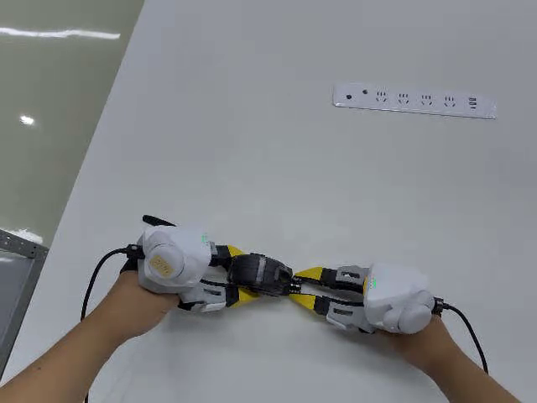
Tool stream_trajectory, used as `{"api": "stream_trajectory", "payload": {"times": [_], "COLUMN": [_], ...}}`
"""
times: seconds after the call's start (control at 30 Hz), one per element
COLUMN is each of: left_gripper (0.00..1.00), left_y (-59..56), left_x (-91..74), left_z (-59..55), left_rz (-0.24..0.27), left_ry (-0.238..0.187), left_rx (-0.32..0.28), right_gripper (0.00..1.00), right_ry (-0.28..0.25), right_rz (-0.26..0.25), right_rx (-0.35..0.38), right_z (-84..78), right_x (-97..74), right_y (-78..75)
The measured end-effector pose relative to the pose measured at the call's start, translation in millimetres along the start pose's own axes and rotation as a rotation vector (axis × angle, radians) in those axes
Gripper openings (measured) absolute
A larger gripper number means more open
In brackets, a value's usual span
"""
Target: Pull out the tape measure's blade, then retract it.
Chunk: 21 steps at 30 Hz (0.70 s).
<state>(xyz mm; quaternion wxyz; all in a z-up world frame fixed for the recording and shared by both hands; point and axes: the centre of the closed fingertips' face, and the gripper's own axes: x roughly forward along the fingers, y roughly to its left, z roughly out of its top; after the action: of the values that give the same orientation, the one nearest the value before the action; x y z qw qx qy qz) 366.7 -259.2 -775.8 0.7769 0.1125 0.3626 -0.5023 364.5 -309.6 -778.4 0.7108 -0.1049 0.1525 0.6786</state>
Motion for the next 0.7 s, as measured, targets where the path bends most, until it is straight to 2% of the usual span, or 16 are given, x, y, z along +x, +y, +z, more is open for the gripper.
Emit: {"api": "stream_trajectory", "payload": {"times": [0.37,0.53,0.7], "left_gripper": [0.32,0.30,0.30], "left_y": [0.2,1.8,2.4], "left_x": [-0.2,-0.6,-0.1], "left_z": [0.2,-0.9,-1.4], "left_rz": [0.001,0.011,0.008], "left_ry": [0.003,0.009,0.014], "left_rx": [0.013,0.051,0.043], "right_gripper": [0.13,0.13,0.13], "right_ry": [-0.001,0.002,0.000], "right_rz": [-0.001,-0.002,-0.001], "right_rx": [-0.004,-0.005,0.004], "right_z": [0.1,0.0,-0.3], "right_x": [1.2,1.2,1.2], "right_y": [-0.6,-1.0,-1.3]}}
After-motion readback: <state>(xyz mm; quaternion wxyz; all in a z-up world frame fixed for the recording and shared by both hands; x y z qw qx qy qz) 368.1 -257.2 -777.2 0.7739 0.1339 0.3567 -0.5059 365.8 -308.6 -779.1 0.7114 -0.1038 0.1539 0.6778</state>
